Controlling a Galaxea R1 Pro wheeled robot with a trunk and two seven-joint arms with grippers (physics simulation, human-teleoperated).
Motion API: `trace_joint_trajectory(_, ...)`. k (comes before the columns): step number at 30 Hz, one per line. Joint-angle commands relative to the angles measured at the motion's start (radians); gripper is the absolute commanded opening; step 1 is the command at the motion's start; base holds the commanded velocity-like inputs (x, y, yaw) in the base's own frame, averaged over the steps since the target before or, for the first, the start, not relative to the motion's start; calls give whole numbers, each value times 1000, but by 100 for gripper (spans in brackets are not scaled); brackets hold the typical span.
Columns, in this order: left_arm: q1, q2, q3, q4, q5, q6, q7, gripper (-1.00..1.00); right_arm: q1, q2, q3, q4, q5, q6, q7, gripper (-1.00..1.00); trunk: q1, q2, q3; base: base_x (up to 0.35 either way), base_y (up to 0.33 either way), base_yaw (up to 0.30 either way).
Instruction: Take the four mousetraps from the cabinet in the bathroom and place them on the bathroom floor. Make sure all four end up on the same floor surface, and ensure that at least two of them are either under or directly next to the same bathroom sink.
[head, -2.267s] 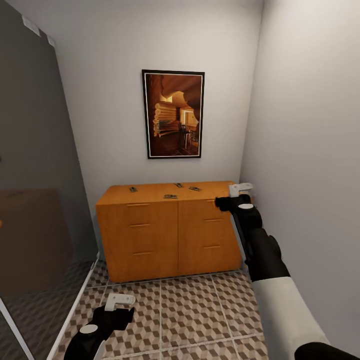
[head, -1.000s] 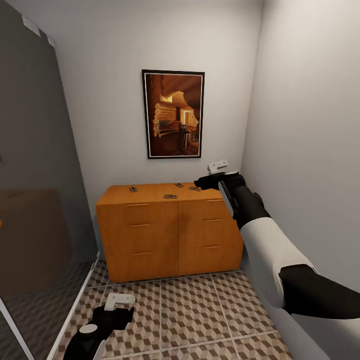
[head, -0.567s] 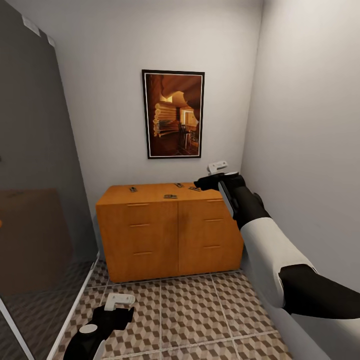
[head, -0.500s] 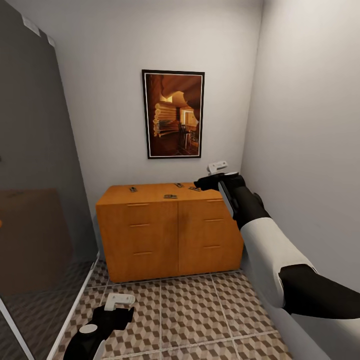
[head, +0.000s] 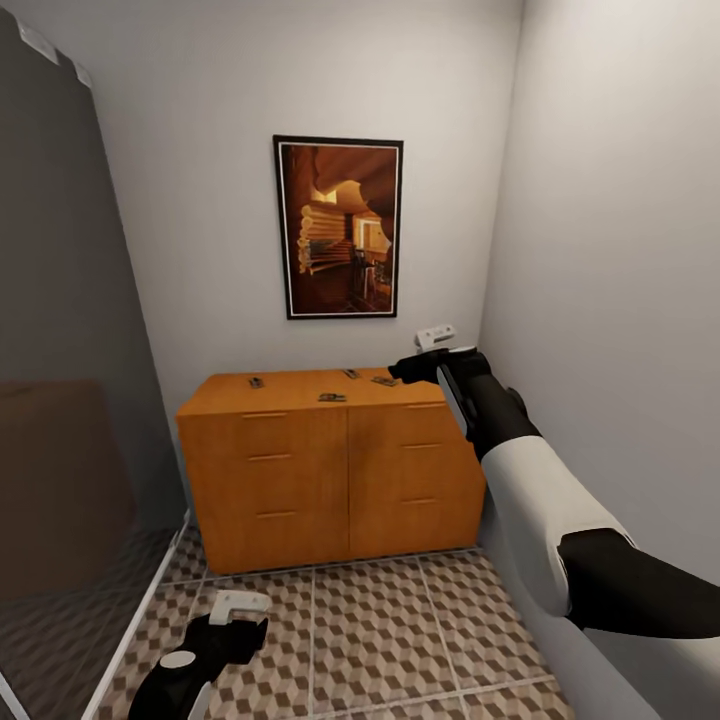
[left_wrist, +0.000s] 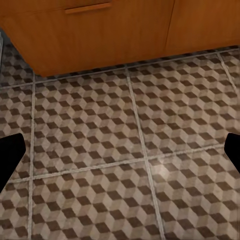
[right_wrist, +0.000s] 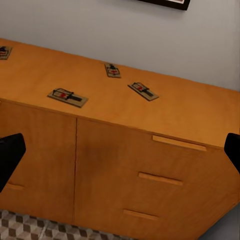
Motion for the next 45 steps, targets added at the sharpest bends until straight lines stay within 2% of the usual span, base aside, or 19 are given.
trace_joint_trajectory(1,-1,1,-1,11,1,5,6,100,0,0,0,2,11,4,8,100,0,-1,-1,229,-162,0)
trace_joint_trajectory(13,-1,-1,-2,50,1,4,7,100,0,-2,1,25,9,1,9,100,0,-1,-1,257,-146,0)
trace_joint_trajectory(26,-1,0,0,47,1,3,7,100,1,-2,1,27,9,1,9,100,0,-1,-1,223,2,0)
trace_joint_trajectory(45,-1,1,-1,44,0,2,7,100,3,-3,1,53,12,1,8,100,0,-1,-1,67,28,0)
